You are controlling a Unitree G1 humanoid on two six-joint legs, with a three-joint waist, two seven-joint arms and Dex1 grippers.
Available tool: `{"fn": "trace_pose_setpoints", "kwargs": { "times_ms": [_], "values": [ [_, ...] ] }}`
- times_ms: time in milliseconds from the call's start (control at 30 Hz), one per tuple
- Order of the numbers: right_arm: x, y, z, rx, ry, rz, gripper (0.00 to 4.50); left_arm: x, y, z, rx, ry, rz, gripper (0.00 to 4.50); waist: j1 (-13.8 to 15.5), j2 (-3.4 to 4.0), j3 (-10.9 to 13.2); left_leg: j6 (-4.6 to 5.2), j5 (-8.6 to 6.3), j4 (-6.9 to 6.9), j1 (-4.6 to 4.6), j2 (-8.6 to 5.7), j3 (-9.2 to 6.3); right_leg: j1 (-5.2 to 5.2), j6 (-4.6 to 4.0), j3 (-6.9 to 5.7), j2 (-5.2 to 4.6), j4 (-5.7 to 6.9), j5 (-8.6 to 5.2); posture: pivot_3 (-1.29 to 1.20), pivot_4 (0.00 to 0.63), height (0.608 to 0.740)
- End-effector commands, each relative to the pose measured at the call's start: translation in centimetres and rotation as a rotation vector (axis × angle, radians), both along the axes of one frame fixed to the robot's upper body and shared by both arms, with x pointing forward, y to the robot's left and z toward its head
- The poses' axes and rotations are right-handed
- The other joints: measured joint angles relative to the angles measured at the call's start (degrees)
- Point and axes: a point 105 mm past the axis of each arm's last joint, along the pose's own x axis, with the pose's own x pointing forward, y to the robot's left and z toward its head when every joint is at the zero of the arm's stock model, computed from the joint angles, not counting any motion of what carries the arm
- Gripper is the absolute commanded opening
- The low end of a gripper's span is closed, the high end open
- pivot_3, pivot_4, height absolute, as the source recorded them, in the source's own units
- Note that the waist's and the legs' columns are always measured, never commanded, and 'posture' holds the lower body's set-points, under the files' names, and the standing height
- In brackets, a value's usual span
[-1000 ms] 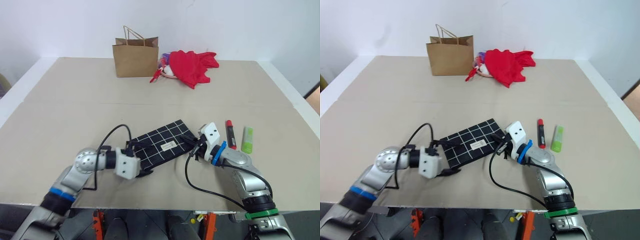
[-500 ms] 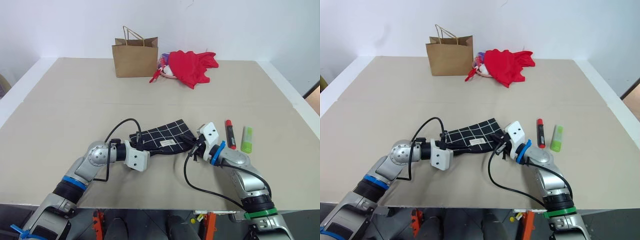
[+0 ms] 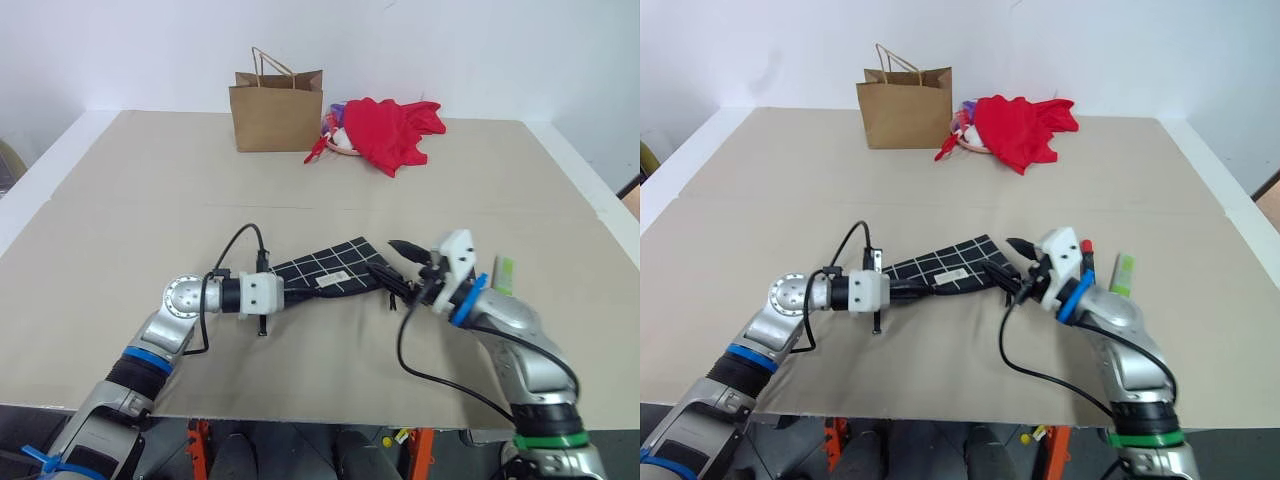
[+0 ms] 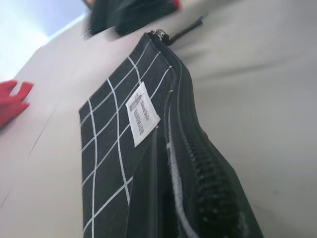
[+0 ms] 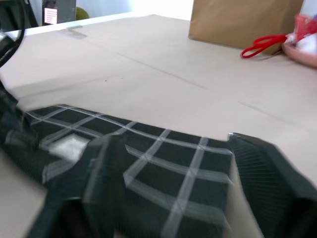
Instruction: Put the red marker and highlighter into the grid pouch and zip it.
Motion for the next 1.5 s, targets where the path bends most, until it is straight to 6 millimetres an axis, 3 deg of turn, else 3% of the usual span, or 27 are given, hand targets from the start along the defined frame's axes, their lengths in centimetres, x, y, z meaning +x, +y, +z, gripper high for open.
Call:
{"fn": "trace_pose_setpoints", "kwargs": {
  "times_ms": [33,267,767,933,1100,1133,1167,1233,1267,1500],
  "values": [
    [-2.0,-0.1,2.4,-0.016,-0.135,0.073,4.46,0.0,-0.1,2.8,-0.087,0.042,-0.034,0.00,-0.27,0.03,0.02,0.06,-0.03,0.01,0.00,0.00,-0.04,0.01,-0.05,-0.04,0.00,0.00,-0.02,0.00,0.150,0.740],
    [-3.5,-0.4,1.8,-0.110,-0.205,0.114,4.46,-0.2,0.2,3.7,-0.102,0.111,-0.063,0.00,-0.29,0.05,0.03,0.08,-0.05,0.10,0.02,-0.02,-0.15,0.10,-0.01,-0.14,0.00,0.00,-0.05,0.00,0.150,0.740],
    [-2.9,-0.7,0.6,-0.203,-0.291,0.108,4.46,-0.8,0.4,3.9,-0.088,0.111,-0.065,0.00,-0.14,0.04,0.04,-0.07,0.05,0.13,0.02,-0.03,-0.21,0.13,0.07,-0.16,0.00,0.00,0.02,0.00,0.150,0.740],
    [-3.4,-0.6,1.2,-0.227,-0.370,0.133,4.46,-0.8,0.7,3.9,-0.081,0.113,-0.056,0.00,-0.14,0.04,0.04,-0.07,0.05,0.14,0.03,-0.03,-0.21,0.14,0.06,-0.16,0.00,0.00,0.03,0.00,0.150,0.740],
    [-3.9,-0.4,2.0,-0.214,-0.414,0.162,2.16,-0.7,0.8,3.7,-0.072,0.114,-0.053,0.00,-0.13,0.05,0.04,-0.07,0.05,0.15,0.03,-0.03,-0.23,0.16,0.06,-0.17,0.00,0.01,0.03,0.00,0.150,0.740],
    [-4.0,-0.3,2.1,-0.213,-0.415,0.167,1.36,-0.7,0.7,3.7,-0.070,0.114,-0.053,0.00,-0.13,0.05,0.04,-0.08,0.05,0.15,0.03,-0.03,-0.23,0.16,0.06,-0.17,0.00,0.00,0.03,0.00,0.150,0.740],
    [-4.1,-0.2,2.0,-0.209,-0.402,0.180,1.36,-0.7,0.7,3.6,-0.069,0.114,-0.054,0.00,-0.12,0.05,0.04,-0.07,0.05,0.15,0.03,-0.03,-0.23,0.17,0.06,-0.17,0.00,0.00,0.03,0.00,0.150,0.740],
    [-4.3,0.0,1.7,-0.211,-0.386,0.199,0.24,-0.7,0.7,3.7,-0.070,0.110,-0.055,0.00,-0.12,0.05,0.04,-0.07,0.05,0.15,0.03,-0.03,-0.24,0.17,0.06,-0.18,0.00,0.00,0.03,0.00,0.150,0.740],
    [-4.3,0.1,1.6,-0.210,-0.377,0.205,0.02,-0.6,0.6,3.8,-0.071,0.108,-0.055,0.00,-0.12,0.05,0.04,-0.08,0.05,0.15,0.03,-0.03,-0.25,0.17,0.06,-0.18,0.00,0.00,0.03,0.00,0.150,0.740],
    [-4.2,1.6,2.3,-0.193,-0.376,0.237,0.02,-0.7,0.2,3.9,-0.075,0.093,-0.064,0.00,-0.13,0.05,0.04,-0.08,0.05,0.16,0.04,-0.04,-0.33,0.20,0.05,-0.25,0.00,0.00,0.03,0.00,0.150,0.740]
  ]
}}
